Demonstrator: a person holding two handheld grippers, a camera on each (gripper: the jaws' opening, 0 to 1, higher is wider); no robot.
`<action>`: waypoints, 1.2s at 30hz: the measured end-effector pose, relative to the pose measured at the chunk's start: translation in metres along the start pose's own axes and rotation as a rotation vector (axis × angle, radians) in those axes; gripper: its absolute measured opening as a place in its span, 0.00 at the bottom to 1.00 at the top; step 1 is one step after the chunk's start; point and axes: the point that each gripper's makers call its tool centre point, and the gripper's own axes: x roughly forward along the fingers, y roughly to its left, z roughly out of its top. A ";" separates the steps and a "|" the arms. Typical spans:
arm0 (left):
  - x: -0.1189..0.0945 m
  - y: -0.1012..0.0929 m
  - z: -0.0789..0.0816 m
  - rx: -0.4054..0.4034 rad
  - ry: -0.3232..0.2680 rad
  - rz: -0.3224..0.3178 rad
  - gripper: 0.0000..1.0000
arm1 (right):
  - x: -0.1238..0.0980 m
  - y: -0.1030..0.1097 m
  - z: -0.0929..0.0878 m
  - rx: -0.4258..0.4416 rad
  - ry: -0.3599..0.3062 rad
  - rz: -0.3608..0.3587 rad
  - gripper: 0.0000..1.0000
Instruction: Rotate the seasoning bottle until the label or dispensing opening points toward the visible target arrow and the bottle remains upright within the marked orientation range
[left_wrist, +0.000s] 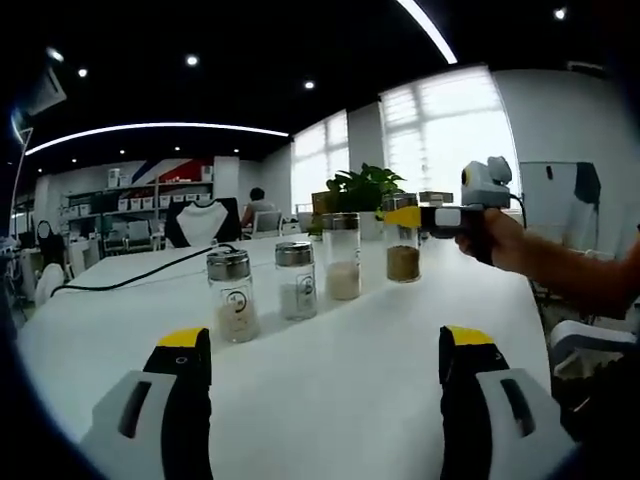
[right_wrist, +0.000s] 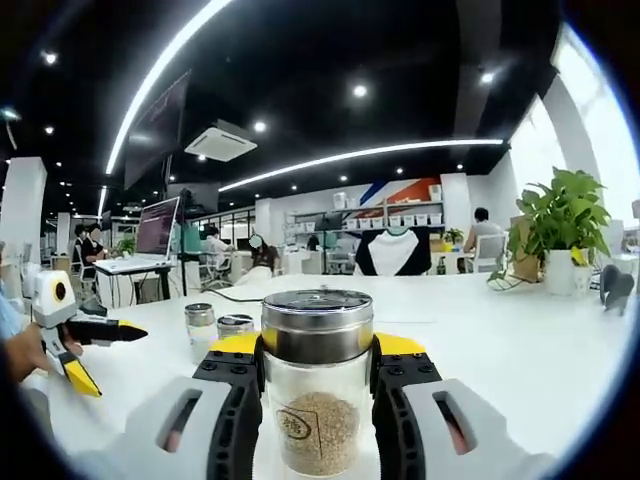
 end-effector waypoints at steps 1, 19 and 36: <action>-0.001 0.000 0.000 0.008 0.003 0.003 1.00 | 0.001 -0.002 -0.001 -0.002 0.001 -0.001 0.39; -0.005 0.001 -0.003 0.018 0.012 0.017 1.00 | 0.034 -0.048 -0.018 -0.061 0.051 0.003 0.39; -0.005 0.002 -0.006 0.018 0.022 0.017 0.99 | 0.041 -0.056 -0.020 -0.014 0.038 0.046 0.39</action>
